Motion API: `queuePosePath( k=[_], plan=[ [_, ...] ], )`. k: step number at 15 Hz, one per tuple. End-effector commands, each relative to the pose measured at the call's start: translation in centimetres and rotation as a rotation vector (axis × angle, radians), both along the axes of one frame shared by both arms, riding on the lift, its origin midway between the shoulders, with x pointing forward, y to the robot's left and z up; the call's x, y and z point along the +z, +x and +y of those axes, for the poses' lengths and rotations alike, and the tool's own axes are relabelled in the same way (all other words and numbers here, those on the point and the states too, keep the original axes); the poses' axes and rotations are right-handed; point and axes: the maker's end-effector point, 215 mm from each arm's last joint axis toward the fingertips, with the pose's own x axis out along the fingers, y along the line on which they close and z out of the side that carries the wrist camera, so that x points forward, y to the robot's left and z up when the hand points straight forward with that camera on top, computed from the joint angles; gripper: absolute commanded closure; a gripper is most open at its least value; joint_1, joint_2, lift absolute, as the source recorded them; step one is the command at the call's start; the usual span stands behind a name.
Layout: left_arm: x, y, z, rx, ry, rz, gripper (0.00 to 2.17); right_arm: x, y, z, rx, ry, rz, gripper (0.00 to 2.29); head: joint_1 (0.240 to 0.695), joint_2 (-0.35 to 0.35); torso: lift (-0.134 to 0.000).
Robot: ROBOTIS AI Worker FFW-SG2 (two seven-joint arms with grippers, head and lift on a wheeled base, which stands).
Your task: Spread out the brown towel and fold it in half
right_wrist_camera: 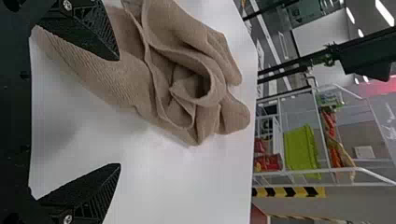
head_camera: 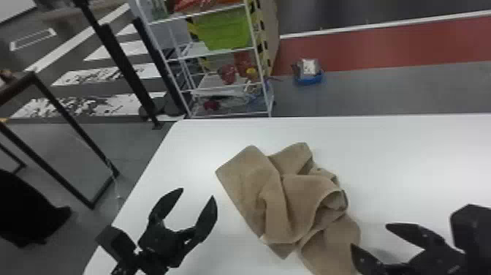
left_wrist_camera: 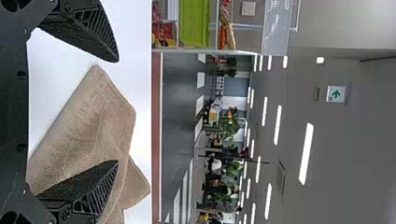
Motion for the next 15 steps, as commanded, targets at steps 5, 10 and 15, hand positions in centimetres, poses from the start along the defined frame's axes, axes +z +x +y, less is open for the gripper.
queuePosePath(
  k=[5, 10, 15],
  plan=[
    [0.0, 0.0, 0.0, 0.003, -0.003, 0.0, 0.12, 1.5, -6.0, 3.6, 0.069, -0.087, 0.357, 0.09, 0.695, 0.35, -0.124],
    [-0.2, -0.2, 0.0, 0.003, -0.004, 0.004, 0.12, 7.3, -0.7, 5.9, 0.095, -0.194, 0.224, 0.21, 0.695, 0.35, -0.124],
    [0.1, -0.2, 0.2, 0.006, -0.003, -0.001, 0.12, 7.9, 1.2, 8.7, 0.19, -0.25, 0.192, 0.22, 0.695, 0.35, -0.124]
  ],
)
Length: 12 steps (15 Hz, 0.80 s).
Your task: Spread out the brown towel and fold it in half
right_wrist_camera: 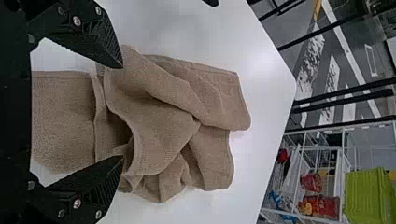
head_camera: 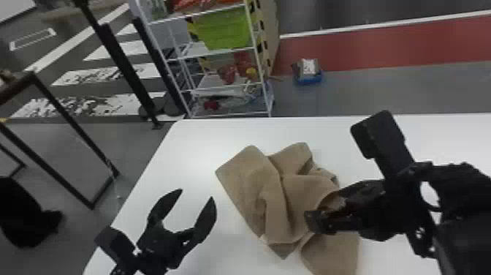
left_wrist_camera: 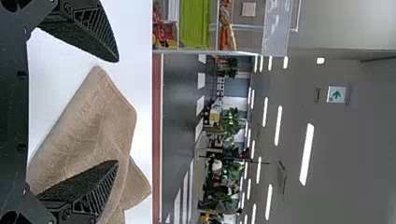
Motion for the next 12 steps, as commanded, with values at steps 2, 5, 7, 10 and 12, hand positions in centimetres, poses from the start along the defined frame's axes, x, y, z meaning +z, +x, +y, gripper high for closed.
queuePosePath(
  k=[2, 5, 7, 10, 12],
  plan=[
    [0.2, 0.0, 0.1, 0.004, -0.006, -0.005, 0.12, -1.4, -1.6, 1.7, 0.064, -0.011, 0.057, 0.21, 0.695, 0.35, -0.124],
    [0.1, 0.0, 0.1, 0.006, -0.005, -0.003, 0.12, -2.1, -2.9, 2.5, 0.094, -0.009, 0.083, 0.21, 0.695, 0.35, -0.124],
    [0.1, 0.0, 0.1, 0.007, -0.005, -0.004, 0.12, -3.0, -4.0, 2.7, 0.103, -0.003, 0.111, 0.21, 0.695, 0.35, -0.124],
    [0.2, 0.0, 0.1, 0.006, -0.007, -0.005, 0.12, -4.2, -6.0, 3.4, 0.125, -0.009, 0.142, 0.22, 0.695, 0.35, -0.124],
    [0.1, 0.0, 0.1, 0.006, -0.006, -0.003, 0.12, -4.8, -5.9, 2.6, 0.116, -0.033, 0.138, 0.22, 0.695, 0.35, -0.124]
  ],
)
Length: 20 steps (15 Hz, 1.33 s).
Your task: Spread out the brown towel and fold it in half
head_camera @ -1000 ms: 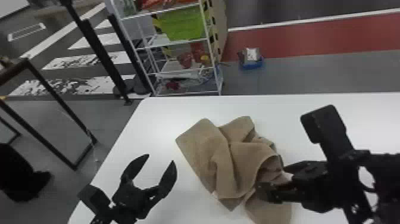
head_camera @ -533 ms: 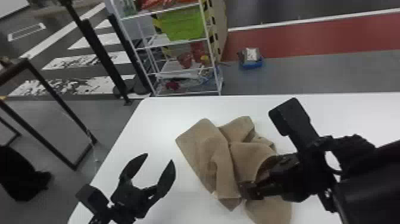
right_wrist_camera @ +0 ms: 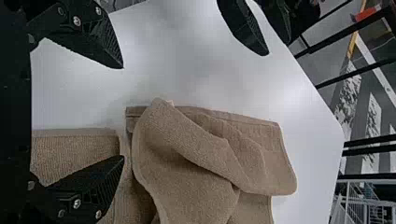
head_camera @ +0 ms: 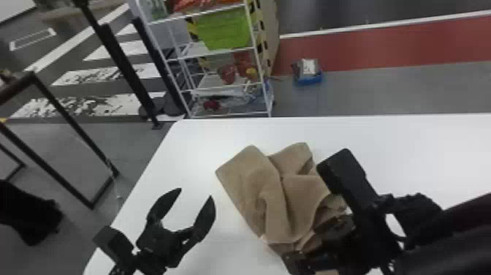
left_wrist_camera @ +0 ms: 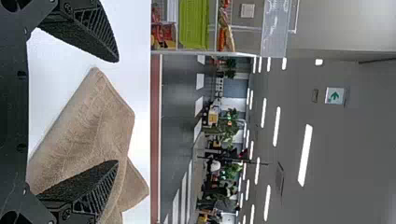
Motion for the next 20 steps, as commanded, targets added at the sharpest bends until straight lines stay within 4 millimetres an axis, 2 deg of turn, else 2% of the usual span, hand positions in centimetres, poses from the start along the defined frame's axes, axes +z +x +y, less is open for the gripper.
queuePosePath(
  k=[1, 4, 8, 13, 20],
  plan=[
    [-0.2, -0.1, 0.0, 0.004, -0.005, 0.002, 0.12, -1.2, -0.2, -1.5, -0.015, -0.043, 0.014, 0.22, 0.695, 0.35, -0.124],
    [-0.3, -0.1, 0.0, 0.003, -0.006, 0.005, 0.12, -3.4, -0.1, -4.1, -0.019, -0.119, 0.021, 0.26, 0.695, 0.35, -0.124],
    [-0.4, -0.1, 0.0, 0.005, -0.007, 0.006, 0.12, -5.5, -1.3, -5.1, 0.002, -0.173, 0.045, 0.26, 0.695, 0.35, -0.124],
    [-0.5, -0.1, 0.1, 0.005, -0.007, 0.008, 0.12, -6.8, -2.1, -4.0, 0.028, -0.203, 0.063, 0.34, 0.695, 0.35, -0.124],
    [-0.5, -0.2, 0.3, 0.007, -0.009, 0.008, 0.12, -7.4, -1.5, -3.1, 0.061, -0.26, 0.037, 0.4, 0.695, 0.35, -0.124]
  ],
)
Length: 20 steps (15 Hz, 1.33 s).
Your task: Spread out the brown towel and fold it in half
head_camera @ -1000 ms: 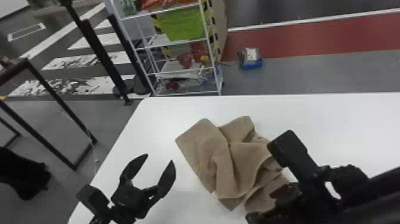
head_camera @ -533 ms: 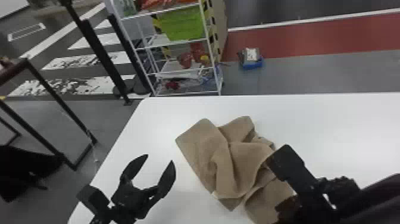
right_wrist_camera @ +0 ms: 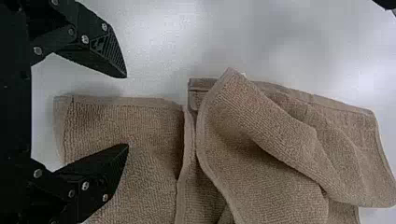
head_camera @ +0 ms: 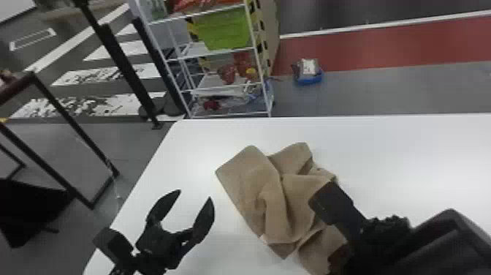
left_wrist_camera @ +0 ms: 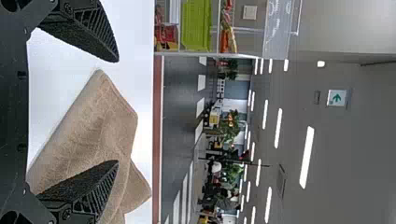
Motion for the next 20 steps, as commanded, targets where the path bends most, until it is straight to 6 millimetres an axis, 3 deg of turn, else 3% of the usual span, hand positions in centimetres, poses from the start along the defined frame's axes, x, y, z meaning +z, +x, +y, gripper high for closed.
queuePosePath(
  k=[1, 9, 18, 20],
  plan=[
    [-0.03, -0.04, 0.03, 0.004, -0.003, 0.0, 0.12, -0.25, -0.12, 0.02, 0.005, -0.023, 0.004, 0.41, 0.695, 0.35, -0.124],
    [-0.03, -0.13, 0.34, 0.008, -0.003, 0.0, 0.12, -0.14, -0.07, 0.12, 0.023, -0.039, -0.008, 0.59, 0.695, 0.35, -0.124],
    [-0.01, -0.13, 0.35, 0.009, -0.004, -0.001, 0.12, -0.24, -0.06, -0.13, 0.049, -0.071, -0.021, 0.59, 0.695, 0.35, -0.124],
    [0.0, -0.14, 0.43, 0.01, -0.004, -0.001, 0.12, -0.21, 0.3, -0.51, 0.04, -0.079, -0.03, 0.92, 0.695, 0.35, -0.124]
  ],
)
